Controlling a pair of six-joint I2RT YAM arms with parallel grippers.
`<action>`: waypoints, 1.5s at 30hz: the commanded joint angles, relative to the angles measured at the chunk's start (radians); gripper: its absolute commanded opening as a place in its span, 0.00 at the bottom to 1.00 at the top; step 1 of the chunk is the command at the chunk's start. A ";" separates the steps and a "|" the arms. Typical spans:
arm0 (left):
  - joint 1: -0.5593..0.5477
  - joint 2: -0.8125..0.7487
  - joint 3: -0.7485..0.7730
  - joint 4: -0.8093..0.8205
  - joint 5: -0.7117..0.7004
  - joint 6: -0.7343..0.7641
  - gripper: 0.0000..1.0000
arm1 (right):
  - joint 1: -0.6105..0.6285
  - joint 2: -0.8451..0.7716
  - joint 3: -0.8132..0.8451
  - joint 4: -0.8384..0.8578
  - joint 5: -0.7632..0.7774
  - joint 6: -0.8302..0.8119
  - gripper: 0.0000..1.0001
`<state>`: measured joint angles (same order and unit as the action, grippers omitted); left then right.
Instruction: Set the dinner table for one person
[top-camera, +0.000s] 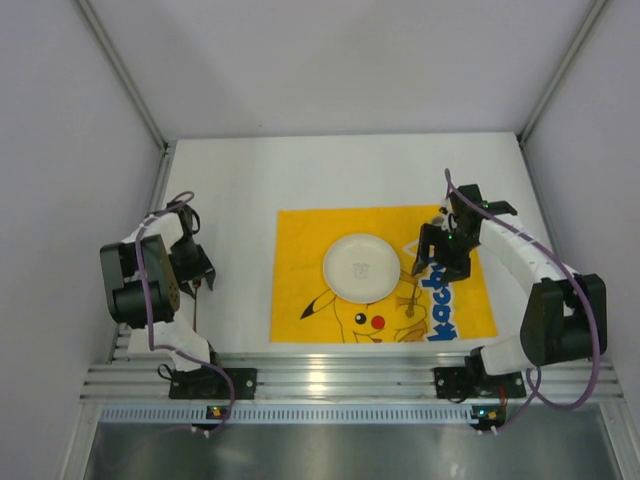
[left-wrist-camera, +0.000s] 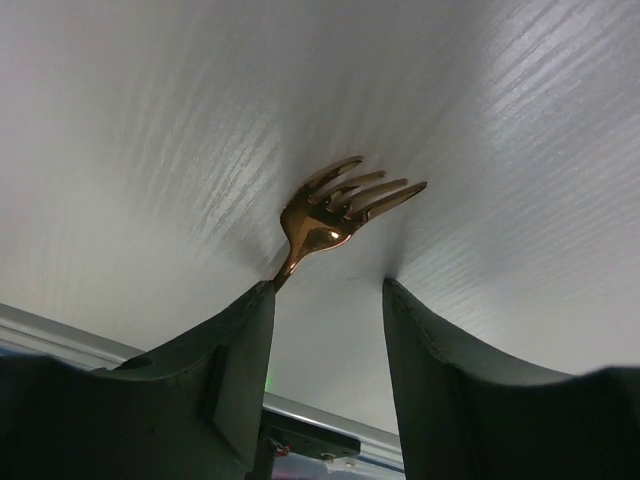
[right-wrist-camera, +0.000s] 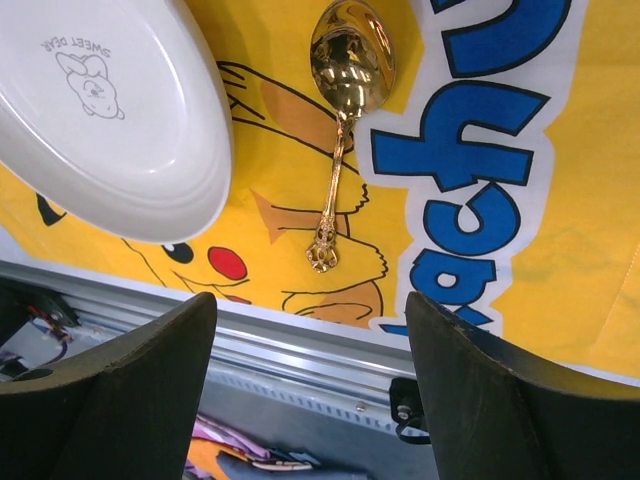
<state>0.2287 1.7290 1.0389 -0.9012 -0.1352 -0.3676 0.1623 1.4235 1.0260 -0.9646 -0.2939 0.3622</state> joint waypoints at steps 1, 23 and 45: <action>0.008 0.070 -0.031 0.073 -0.015 0.004 0.52 | -0.012 0.032 0.013 0.038 -0.022 -0.012 0.76; -0.078 0.204 0.392 -0.030 0.063 -0.021 0.00 | -0.080 0.207 0.199 0.035 -0.053 -0.060 0.72; -0.718 0.316 0.670 -0.084 0.322 -0.202 0.00 | -0.075 0.000 0.120 -0.011 0.015 -0.012 0.75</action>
<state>-0.4889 2.0129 1.6840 -0.9527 0.1726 -0.5560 0.0834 1.4757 1.1553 -0.9596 -0.2993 0.3367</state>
